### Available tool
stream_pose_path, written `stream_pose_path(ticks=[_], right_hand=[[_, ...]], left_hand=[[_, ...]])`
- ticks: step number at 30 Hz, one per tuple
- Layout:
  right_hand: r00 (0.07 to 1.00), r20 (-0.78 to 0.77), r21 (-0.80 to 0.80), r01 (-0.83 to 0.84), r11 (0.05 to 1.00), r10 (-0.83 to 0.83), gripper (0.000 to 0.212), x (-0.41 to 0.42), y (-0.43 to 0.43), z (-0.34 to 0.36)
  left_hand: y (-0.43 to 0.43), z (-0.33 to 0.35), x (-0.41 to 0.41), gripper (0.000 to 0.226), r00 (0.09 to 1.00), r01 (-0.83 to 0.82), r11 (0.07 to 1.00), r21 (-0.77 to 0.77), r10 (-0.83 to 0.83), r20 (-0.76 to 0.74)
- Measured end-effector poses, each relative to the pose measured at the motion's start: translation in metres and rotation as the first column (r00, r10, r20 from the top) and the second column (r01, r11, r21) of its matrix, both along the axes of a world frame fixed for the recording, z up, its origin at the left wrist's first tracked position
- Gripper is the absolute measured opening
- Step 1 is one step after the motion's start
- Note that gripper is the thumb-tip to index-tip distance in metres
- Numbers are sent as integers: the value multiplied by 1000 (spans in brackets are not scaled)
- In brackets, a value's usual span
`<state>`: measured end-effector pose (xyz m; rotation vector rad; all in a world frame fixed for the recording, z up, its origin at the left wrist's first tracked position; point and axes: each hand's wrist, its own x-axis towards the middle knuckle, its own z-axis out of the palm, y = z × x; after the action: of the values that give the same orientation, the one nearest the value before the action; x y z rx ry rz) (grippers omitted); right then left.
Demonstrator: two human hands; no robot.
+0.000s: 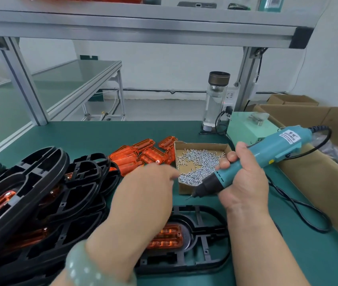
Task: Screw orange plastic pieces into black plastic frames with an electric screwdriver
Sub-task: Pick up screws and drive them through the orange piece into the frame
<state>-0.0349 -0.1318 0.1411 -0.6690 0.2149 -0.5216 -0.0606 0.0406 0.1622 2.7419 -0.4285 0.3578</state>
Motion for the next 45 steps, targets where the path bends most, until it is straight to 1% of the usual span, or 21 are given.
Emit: stream_pose_path(ticks=[2, 4, 7, 11, 13, 15, 17, 19, 22, 24, 26, 27, 28, 30, 31, 34, 36, 38, 39, 43, 45], right_hand=[[1000, -2, -25, 9, 1000, -9, 15, 0, 0, 0], [1000, -10, -42, 11, 999, -12, 15, 0, 1, 0], [1000, -23, -55, 2, 998, -4, 14, 0, 3, 0], [1000, -24, -50, -10, 999, 9, 12, 1, 6, -1], [1000, -28, -55, -6, 998, 5, 13, 1, 6, -2], [1000, -28, -60, -8, 998, 6, 13, 2, 5, -2], [1000, -30, -56, -12, 998, 10, 15, 2, 5, -3], [999, -30, -54, -15, 998, 13, 17, 1, 5, -2], [1000, -28, -43, -14, 999, 12, 16, 1, 5, -2], [999, -36, -49, -9, 999, 7, 13, 1, 5, -1], [999, -48, -61, -7, 998, 4, 12, 1, 6, -1], [999, -53, -67, -6, 998, 3, 12, 0, 6, -1], [998, -55, -69, -5, 998, 2, 13, 0, 6, 0], [999, -47, -59, -5, 998, 3, 11, -1, 7, 0], [999, -39, -48, -7, 999, 5, 11, -1, 8, 0], [1000, -20, -17, -14, 1000, 14, 12, -2, 10, 0], [999, 2, 25, -33, 999, 33, 12, -3, 11, 0], [998, 28, 76, -60, 995, 58, 12, -4, 13, 0], [997, 35, 102, -65, 993, 62, 13, -4, 13, 0], [998, 42, 184, -52, 982, 45, 20, -6, 13, 3], [997, 59, 234, -57, 971, 44, 20, -7, 12, 4]], left_hand=[[-24, 9, 19, 27, 999, 19, 997, -72, -17, 31], [-43, 4, 39, 21, 997, 51, 997, -49, -54, -55], [-64, 1, 66, 17, 990, 87, 993, 78, -77, -120], [-80, -15, 86, 42, 961, 166, 909, 381, -63, -268], [-83, -20, 92, 42, 943, 155, 897, 414, -9, -334], [-84, -23, 95, 32, 948, 132, 901, 414, 8, -318], [-83, -26, 98, 22, 977, 100, 907, 410, -12, -211], [-82, -27, 97, 17, 992, 65, 941, 331, -27, -120], [-82, -25, 94, 17, 995, 65, 988, 143, -52, -90], [-80, -22, 91, 19, 994, 71, 997, -41, -74, -76], [-75, -17, 88, 22, 996, 40, 969, -244, -59, -72], [-72, -16, 85, 24, 995, -1, 931, -364, -37, -98], [-68, -15, 82, 24, 989, -55, 857, -513, -26, -149], [-62, -13, 71, 21, 964, -174, 605, -777, -56, -259], [-59, -12, 64, 19, 955, -217, 496, -841, -71, -289], [-44, -12, 34, 14, 943, -256, 309, -916, -129, -307], [-33, -12, 13, 15, 937, -271, 155, -950, -185, -297], [-25, -12, -6, 10, 928, -311, -16, -950, -223, -300], [-22, -13, -13, 6, 923, -335, -79, -939, -228, -310], [-16, -19, -29, 14, 905, -404, -149, -903, -210, -370], [-16, -23, -31, 11, 888, -445, -220, -868, -232, -397]])
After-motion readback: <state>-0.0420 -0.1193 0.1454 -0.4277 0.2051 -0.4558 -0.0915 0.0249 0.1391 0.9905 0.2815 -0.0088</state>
